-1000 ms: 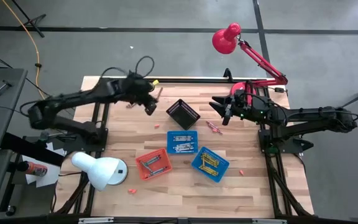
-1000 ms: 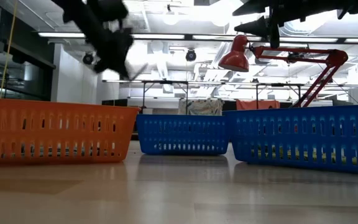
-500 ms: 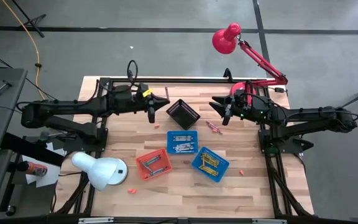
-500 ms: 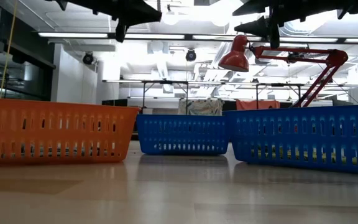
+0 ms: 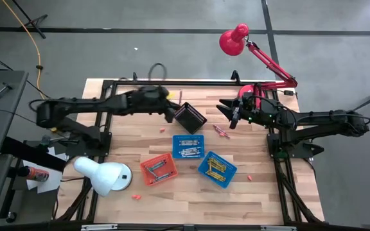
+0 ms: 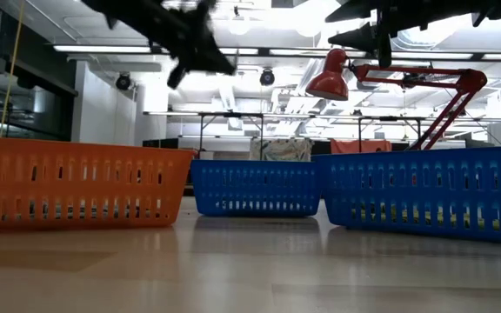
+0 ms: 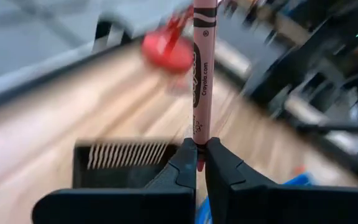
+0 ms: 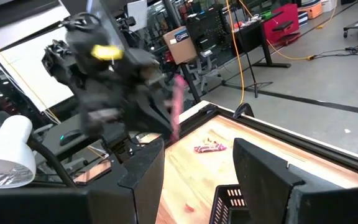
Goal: Sort crayons
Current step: Put the pink crayon into the black bin
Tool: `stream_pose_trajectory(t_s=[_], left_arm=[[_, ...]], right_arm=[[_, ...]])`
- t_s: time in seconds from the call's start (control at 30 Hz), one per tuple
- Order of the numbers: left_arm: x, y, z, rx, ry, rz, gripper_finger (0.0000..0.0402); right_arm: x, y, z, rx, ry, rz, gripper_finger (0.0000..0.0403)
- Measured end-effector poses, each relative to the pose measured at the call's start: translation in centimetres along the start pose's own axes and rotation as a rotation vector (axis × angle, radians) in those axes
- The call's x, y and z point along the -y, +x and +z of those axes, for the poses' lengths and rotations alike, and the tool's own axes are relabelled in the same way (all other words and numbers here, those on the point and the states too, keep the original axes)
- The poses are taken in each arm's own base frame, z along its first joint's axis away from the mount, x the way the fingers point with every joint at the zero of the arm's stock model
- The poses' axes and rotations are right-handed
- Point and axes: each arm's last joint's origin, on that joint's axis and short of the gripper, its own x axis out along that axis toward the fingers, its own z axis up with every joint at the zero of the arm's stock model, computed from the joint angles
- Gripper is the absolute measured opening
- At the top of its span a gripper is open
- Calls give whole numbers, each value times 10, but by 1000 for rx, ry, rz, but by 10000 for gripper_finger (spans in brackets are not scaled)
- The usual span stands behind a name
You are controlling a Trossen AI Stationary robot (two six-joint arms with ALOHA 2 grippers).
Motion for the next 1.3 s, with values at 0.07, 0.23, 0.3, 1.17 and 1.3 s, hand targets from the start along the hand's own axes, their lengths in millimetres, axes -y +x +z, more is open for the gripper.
stream_pose_trajectory(t_s=[0.07,0.23,0.3,1.17,1.3], left_arm=[[-5,18,-4,-111,-27,59,0],[-21,57,-24,-314,-151,200,0],[-24,69,-33,-351,-225,208,0],[-17,96,-43,-348,-378,57,105],[-14,82,-28,-319,-361,8,132]], right_arm=[[0,0,0,0,0,0,184],[0,0,0,0,11,0,184],[0,0,0,0,21,0,184],[0,0,0,0,-2,-6,184],[0,0,0,0,-4,-6,184]])
